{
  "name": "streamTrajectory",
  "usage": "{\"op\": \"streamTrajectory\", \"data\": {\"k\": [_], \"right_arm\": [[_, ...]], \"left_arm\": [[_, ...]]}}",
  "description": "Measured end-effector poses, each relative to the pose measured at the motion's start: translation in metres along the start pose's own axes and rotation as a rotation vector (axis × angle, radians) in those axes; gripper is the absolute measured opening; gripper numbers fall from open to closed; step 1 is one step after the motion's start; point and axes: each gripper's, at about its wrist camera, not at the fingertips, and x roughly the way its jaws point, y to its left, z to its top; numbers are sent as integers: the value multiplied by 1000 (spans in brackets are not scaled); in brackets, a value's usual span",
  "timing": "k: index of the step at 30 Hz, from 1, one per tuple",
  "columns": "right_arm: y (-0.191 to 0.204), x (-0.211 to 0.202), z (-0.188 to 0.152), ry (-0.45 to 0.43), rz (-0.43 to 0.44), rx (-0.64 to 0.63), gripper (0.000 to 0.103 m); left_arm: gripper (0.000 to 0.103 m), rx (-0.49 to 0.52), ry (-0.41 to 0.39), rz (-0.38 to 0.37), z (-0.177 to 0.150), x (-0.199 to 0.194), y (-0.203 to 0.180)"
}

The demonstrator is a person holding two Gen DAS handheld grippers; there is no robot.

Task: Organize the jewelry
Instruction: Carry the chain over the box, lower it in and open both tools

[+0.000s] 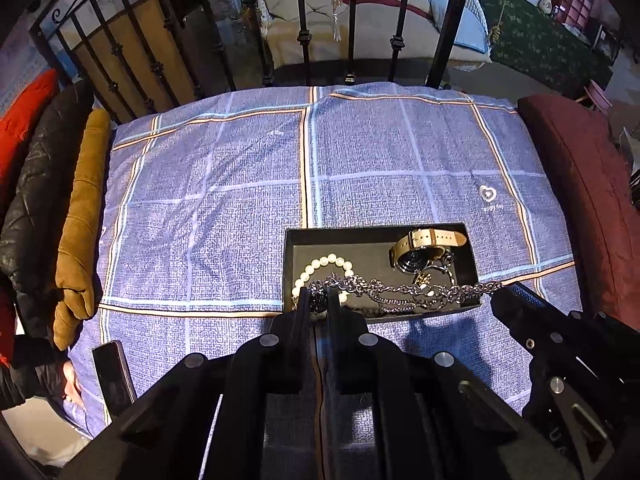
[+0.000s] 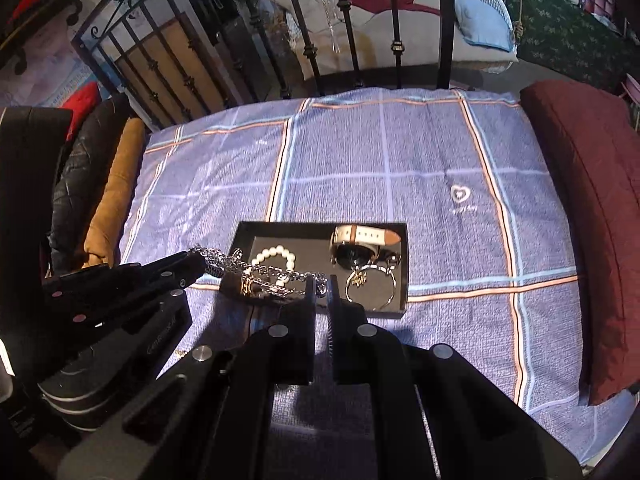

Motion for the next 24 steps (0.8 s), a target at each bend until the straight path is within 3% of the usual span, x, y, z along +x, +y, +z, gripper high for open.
{"op": "streamTrajectory", "data": {"k": [8, 24], "right_arm": [[-4, -3, 16, -22, -22, 12, 6], [-12, 11, 17, -8, -50, 39, 6]], "left_arm": [[8, -10, -18, -2, 10, -4, -6], [8, -29, 23, 4, 9, 17, -8]]}}
